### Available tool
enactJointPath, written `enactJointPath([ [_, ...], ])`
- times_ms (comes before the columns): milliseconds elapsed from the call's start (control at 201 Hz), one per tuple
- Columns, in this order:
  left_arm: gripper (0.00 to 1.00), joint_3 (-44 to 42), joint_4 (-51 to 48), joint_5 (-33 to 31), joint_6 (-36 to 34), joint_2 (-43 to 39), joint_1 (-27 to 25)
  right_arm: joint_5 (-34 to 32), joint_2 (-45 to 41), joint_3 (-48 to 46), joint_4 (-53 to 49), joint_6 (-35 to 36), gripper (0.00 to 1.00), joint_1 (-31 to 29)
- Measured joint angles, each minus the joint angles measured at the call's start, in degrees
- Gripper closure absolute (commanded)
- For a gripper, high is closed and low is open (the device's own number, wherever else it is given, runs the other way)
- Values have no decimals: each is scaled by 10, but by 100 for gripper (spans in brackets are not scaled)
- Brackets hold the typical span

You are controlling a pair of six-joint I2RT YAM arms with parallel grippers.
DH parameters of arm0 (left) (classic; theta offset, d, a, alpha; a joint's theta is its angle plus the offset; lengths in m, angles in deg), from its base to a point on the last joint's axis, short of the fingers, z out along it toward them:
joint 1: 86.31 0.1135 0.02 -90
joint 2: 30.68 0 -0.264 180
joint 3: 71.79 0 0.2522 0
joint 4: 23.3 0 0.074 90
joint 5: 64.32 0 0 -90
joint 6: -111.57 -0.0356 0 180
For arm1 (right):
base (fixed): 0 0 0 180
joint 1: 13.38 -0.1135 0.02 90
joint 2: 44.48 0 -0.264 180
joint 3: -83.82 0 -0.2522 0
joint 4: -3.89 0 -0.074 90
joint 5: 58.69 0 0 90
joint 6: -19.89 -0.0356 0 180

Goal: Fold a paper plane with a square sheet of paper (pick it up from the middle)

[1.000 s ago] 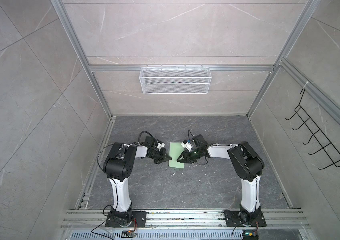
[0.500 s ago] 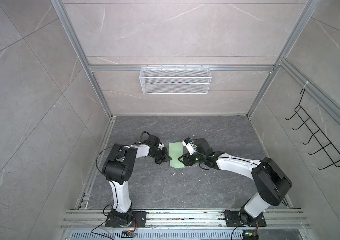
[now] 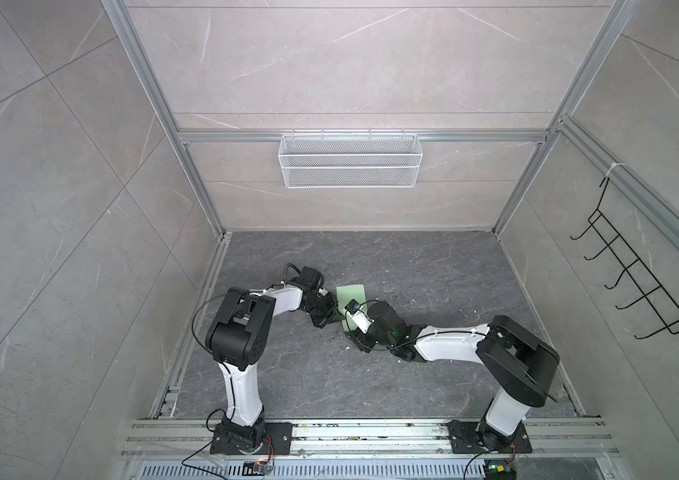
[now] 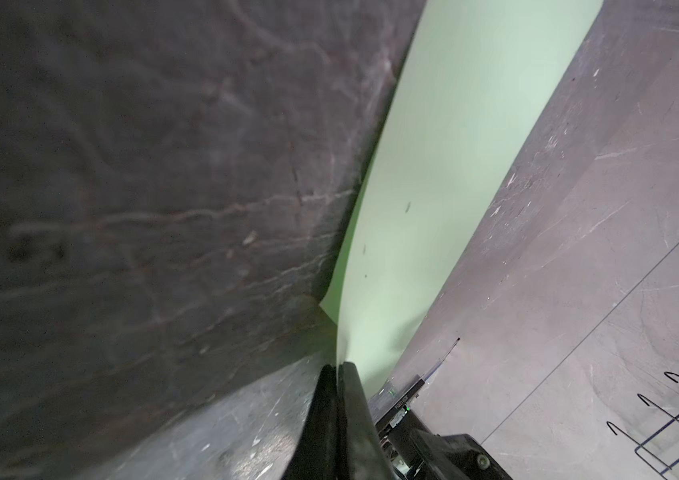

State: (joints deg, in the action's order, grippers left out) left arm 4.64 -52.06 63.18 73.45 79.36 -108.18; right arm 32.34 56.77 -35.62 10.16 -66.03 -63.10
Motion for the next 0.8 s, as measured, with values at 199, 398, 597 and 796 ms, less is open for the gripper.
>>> enactJointPath([
  [199,100,0,0,0,11,0,0,-16,31,0,26,23,47,-5],
  [398,100,0,0,0,15,0,0,-28,35,1,39,36,66,-5],
  [597,100,0,0,0,15,0,0,-34,35,1,48,45,75,-5],
  [796,100,0,0,0,15,0,0,-34,35,1,55,46,77,-5],
])
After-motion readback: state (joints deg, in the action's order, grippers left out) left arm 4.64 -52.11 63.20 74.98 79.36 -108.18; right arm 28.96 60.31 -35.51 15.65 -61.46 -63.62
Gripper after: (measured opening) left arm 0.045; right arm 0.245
